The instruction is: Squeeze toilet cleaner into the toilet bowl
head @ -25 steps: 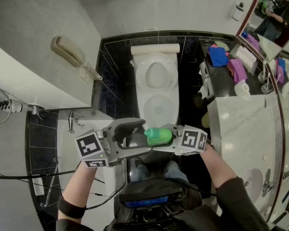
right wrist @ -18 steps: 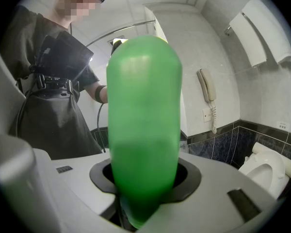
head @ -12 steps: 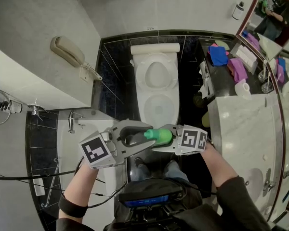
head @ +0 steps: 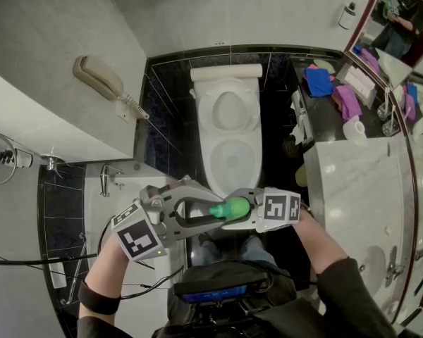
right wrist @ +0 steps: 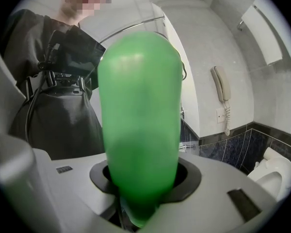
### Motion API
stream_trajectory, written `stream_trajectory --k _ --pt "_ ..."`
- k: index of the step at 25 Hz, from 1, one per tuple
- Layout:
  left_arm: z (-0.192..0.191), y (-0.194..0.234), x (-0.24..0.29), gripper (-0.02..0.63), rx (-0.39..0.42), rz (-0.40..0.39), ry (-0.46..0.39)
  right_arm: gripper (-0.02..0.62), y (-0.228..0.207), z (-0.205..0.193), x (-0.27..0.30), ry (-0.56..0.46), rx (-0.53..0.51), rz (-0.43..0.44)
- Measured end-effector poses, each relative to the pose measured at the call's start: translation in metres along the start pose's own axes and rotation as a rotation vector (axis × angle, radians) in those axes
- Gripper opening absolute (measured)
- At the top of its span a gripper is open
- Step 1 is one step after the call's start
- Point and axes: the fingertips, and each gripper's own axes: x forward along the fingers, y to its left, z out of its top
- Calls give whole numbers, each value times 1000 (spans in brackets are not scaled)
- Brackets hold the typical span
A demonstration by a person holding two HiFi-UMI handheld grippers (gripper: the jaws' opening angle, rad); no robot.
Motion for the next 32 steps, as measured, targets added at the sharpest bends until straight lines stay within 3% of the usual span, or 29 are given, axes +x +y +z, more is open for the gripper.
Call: stream_trajectory --k 3,4,9,11,13,17,20,22,24,32 --pt "-2 12 1 148 -122 76 -36 181 -9 -1 -2 -7 19 -54" --pt "-4 19 1 217 -196 130 -66 181 -15 -1 -3 -9 28 -91" --pt "-53 52 -12 264 -675 471 -224 183 -41 -6 -7 -21 73 -256" --pt "-65 53 -13 263 -881 516 -288 183 -51 -10 -9 -8 84 -318" --pt "-67 52 -15 264 -983 536 -346 183 -58 -14 -9 15 89 -364" --pt "-63 57 -18 264 -1065 564 -409 183 -64 -19 -8 47 98 -410" --pt "-60 60 -17 262 -1080 570 -425 183 -67 -20 -7 56 110 -432" --pt "-60 62 -16 237 -1058 587 -419 183 -67 -21 -7 56 118 -434" --pt "-61 63 -18 124 -1030 610 -414 183 -66 -21 -7 56 124 -428" --pt "-53 55 -10 120 -914 530 -395 181 -49 -20 -5 43 129 -330"
